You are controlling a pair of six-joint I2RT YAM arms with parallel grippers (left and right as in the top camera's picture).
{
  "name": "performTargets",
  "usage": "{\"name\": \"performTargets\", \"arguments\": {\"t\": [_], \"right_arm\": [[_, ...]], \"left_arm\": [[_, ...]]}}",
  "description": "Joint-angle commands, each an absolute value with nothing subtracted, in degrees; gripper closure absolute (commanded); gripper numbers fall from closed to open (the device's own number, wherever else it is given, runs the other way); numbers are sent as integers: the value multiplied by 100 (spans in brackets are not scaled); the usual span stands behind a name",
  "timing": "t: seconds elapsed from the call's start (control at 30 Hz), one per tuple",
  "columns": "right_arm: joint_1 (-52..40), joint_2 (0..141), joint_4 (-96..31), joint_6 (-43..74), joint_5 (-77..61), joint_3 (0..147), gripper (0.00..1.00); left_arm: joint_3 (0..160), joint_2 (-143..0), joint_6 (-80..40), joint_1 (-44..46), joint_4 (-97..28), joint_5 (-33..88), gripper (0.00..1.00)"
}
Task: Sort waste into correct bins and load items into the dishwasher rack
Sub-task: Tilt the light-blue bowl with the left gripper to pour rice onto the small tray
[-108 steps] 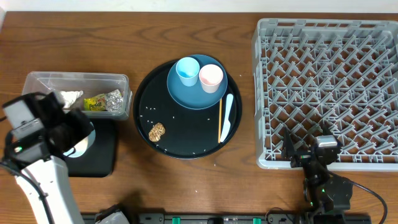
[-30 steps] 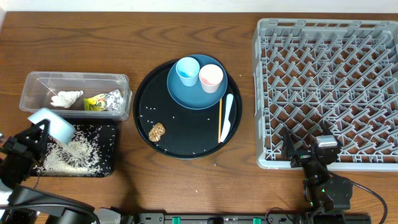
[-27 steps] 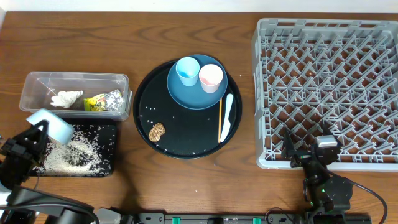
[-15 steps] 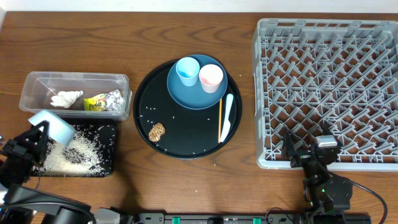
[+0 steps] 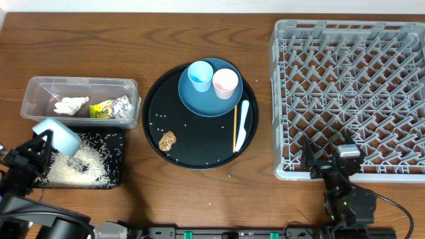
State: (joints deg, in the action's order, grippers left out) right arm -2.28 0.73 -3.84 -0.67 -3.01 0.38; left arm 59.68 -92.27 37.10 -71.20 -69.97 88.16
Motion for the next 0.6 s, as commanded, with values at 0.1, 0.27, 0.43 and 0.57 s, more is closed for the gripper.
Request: {"name": "performTargets", "arguments": {"t": [0.1,0.27,0.43,0.57], "right_arm": [[-257,64,-408,-115,-283,32,1],[-257,64,-408,-113,-283,32,1],[-257,64,-408,-115,-283,32,1],[-257,64,-408,-115,-283,32,1]], "left_arm": [[5946,-9317,3872,-7129,-6969,9002,93],[5946,-9338,3728,-7129,-6971,9004,94],[5946,-9371,3824,-7122,-6912,9004,94],[5946,-9400,3706,-7037,-6993,9004,94]]}}
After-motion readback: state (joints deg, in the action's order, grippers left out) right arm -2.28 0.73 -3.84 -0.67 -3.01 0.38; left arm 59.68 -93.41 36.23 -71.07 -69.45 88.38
